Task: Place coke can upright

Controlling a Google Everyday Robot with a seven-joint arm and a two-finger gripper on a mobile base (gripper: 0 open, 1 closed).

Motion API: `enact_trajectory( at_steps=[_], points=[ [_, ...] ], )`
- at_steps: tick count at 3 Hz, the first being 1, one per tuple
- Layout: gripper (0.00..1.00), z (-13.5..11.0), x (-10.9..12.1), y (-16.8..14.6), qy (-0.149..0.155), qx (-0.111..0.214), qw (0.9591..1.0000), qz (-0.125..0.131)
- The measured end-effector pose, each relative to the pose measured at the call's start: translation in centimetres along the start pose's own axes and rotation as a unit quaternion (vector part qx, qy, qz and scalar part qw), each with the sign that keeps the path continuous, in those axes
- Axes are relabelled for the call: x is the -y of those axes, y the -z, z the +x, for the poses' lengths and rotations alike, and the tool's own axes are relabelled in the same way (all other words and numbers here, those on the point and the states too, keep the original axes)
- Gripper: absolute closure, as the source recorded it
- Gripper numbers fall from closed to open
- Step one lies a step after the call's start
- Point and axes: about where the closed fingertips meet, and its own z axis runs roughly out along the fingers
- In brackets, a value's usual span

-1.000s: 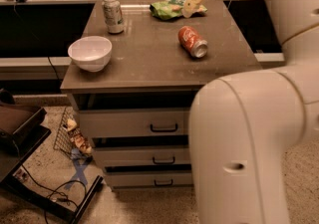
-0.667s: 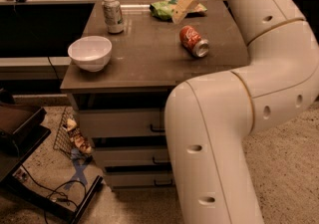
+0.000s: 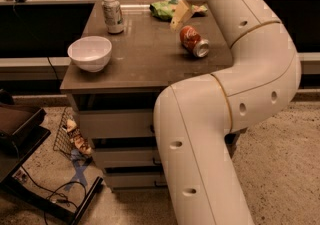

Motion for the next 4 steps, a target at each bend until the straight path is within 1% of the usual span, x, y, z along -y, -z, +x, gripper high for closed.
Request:
enact_trajectory(
  at_steps=[1, 2, 3, 4],
  points=[
    [0.0, 0.2, -0.2, -0.8, 0.001, -0.016, 0.9998, 0.01],
    [0.0, 0.2, -1.8, -2.8, 0.031, -0.04, 0.9987, -0.001],
    [0.0, 0.3, -2.8, -4.2, 0.049, -0.054, 0.9973, -0.011],
    [0.0, 0.7, -3.1, -5.3, 0.059, -0.072, 0.9956, -0.01]
  ],
)
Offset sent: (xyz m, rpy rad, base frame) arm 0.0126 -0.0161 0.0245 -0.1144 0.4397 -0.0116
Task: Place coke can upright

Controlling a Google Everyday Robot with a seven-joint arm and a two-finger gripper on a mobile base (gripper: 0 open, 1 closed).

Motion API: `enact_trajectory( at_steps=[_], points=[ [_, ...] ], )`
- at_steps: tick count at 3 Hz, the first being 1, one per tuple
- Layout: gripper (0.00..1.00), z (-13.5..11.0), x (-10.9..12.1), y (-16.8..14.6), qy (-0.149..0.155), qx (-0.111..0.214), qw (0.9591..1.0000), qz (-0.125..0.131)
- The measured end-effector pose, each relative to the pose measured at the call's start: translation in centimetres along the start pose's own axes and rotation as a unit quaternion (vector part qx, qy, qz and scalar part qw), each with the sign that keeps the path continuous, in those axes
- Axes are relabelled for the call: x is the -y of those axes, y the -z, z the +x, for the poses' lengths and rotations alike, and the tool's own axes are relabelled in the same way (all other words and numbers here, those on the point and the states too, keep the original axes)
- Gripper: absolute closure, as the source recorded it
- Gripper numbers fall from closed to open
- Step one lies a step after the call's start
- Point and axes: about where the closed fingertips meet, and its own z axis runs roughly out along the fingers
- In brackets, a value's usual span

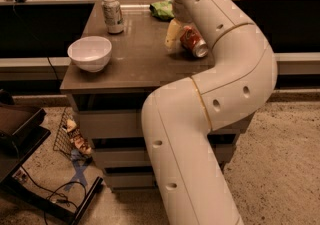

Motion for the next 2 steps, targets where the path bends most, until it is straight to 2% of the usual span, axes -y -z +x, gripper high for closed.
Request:
enact_trajectory(
  at_steps=[1, 2],
  points=[
    [0.18, 0.96, 1.08, -0.2, -0.013, -0.018, 0.9996, 0.019],
    [0.42, -0.01, 1.47, -0.57, -0.013, -0.001, 0.9996, 0.026]
  ],
)
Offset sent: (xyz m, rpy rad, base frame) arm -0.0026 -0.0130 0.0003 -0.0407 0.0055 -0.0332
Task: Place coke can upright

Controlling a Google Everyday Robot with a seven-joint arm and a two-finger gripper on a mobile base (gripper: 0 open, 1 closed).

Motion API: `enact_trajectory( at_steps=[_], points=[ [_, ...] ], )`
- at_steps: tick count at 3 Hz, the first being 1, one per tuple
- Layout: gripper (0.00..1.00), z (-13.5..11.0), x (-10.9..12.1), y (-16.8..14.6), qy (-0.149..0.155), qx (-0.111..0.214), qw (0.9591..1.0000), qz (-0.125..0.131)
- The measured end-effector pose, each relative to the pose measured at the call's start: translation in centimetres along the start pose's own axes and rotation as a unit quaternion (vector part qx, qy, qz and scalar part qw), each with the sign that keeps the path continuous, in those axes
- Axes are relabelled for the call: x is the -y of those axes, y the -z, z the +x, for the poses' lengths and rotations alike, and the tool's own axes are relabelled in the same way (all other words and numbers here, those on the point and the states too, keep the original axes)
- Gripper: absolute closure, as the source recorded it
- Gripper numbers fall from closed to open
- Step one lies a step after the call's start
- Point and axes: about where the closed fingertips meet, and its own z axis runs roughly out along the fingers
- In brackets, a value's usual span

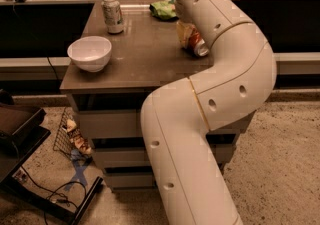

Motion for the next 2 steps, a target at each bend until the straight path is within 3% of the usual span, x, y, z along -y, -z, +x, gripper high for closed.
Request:
enact_trajectory(
  at_steps=[2],
  points=[
    [0.88, -1.21, 0.29, -0.8, 0.0, 0.019, 0.9998, 0.006]
  ],
)
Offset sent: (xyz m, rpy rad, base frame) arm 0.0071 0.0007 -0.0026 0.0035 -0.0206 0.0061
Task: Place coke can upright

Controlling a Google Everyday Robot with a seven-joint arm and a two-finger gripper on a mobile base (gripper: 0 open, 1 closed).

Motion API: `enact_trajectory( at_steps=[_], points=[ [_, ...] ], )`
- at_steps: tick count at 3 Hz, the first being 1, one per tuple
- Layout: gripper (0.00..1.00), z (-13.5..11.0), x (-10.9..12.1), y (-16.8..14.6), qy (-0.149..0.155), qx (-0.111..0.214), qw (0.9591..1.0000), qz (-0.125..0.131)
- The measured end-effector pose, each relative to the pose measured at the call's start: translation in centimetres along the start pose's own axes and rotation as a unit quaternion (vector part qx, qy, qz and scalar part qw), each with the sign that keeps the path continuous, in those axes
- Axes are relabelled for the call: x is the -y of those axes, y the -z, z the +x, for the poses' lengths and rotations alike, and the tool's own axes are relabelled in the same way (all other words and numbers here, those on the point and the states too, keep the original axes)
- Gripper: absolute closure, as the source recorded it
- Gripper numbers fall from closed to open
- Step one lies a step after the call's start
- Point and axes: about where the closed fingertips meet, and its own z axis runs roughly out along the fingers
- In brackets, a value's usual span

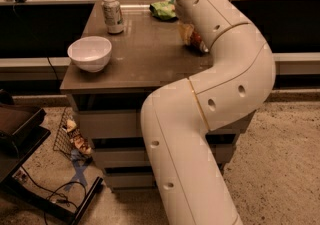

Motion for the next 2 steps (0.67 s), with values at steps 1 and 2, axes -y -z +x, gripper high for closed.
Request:
enact_trajectory(
  at_steps=[1, 2],
  points=[
    [1.0, -0.36, 0.06, -0.39, 0.0, 0.005, 1.0, 0.002],
    [1.0, -0.37, 0.06, -0.4, 0.0, 0.005, 1.0, 0.002]
  ],
)
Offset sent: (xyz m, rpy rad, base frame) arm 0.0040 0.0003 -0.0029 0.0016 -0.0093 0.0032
